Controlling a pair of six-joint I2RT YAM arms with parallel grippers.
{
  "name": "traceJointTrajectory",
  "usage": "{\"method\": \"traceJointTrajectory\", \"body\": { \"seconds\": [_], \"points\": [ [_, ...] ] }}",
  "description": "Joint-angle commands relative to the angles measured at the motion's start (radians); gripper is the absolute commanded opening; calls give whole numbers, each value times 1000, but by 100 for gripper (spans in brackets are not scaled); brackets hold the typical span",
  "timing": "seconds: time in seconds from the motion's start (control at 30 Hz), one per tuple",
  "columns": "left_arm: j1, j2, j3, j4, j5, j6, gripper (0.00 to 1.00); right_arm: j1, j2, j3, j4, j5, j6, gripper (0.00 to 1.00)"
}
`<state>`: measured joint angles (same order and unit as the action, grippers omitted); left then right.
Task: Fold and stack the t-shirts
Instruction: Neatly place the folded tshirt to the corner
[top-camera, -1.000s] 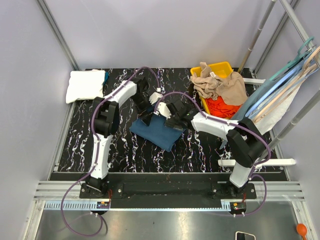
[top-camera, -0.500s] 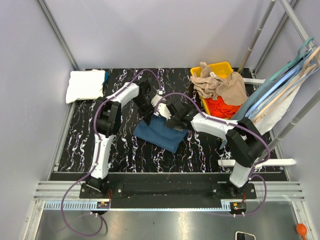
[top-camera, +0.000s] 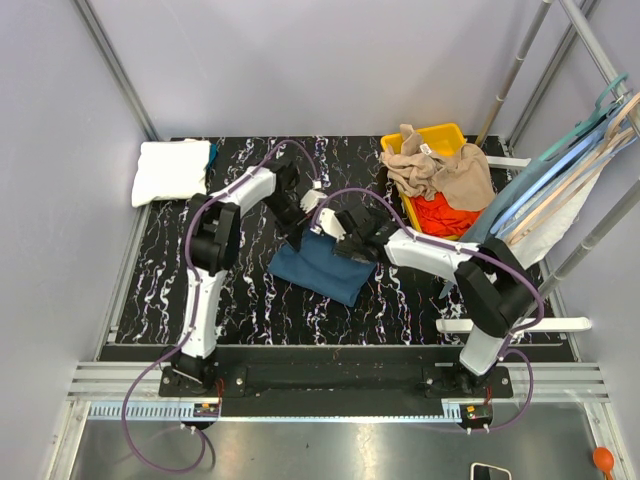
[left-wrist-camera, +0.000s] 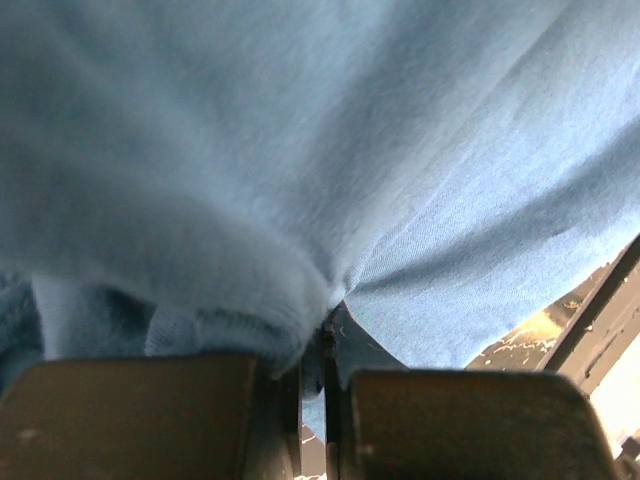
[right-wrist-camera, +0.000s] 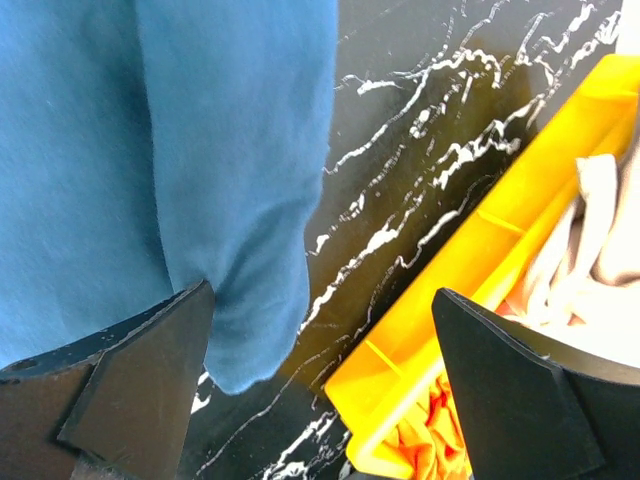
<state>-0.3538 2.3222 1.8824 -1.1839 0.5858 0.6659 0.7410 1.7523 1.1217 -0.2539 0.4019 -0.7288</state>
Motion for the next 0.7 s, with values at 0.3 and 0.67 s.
{"method": "traceJointTrajectory", "body": {
  "seconds": [0.3,0.67],
  "points": [
    [140,-172,7,170,-458,-60,0,11,-93,-48,27,60,0,99],
    [298,-66,314,242,-741,-20,0,9,-80,-74,38,66,8,99]
  ]
}}
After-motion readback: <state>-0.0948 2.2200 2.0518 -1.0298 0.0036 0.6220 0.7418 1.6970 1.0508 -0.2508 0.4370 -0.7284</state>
